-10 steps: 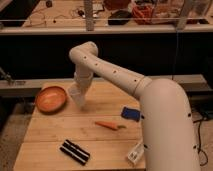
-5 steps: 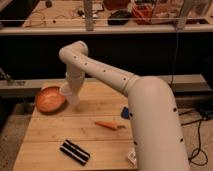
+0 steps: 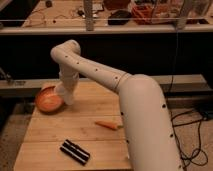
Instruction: Place the ceramic cup in the ceramic bowl
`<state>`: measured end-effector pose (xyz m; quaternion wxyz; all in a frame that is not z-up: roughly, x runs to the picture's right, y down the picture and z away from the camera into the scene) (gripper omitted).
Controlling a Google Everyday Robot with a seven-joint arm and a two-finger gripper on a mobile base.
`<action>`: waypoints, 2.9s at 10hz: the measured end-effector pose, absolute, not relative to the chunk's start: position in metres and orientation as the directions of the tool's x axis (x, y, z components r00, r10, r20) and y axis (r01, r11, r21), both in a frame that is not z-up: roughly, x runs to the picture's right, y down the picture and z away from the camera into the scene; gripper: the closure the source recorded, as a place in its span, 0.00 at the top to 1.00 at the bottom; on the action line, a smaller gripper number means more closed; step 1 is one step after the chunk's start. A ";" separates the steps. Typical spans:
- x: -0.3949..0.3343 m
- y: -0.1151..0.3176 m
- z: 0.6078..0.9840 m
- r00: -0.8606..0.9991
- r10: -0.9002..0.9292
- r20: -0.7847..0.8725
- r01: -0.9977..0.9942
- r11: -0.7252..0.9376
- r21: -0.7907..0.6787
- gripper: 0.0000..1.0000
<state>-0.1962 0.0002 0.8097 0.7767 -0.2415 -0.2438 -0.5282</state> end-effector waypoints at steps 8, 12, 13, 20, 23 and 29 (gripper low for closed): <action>-0.213 0.004 0.823 0.279 -0.738 0.614 0.955 0.280 -0.098 0.05; -0.221 0.010 0.827 0.266 -0.750 0.606 0.959 0.268 -0.089 0.05; -0.222 0.011 0.828 0.263 -0.752 0.605 0.960 0.265 -0.088 0.05; -0.233 0.019 0.832 0.243 -0.765 0.596 0.966 0.248 -0.076 0.28; -0.234 0.019 0.832 0.246 -0.768 0.591 0.965 0.250 -0.076 0.57; -0.234 0.015 0.829 0.250 -0.774 0.582 0.965 0.251 -0.080 0.75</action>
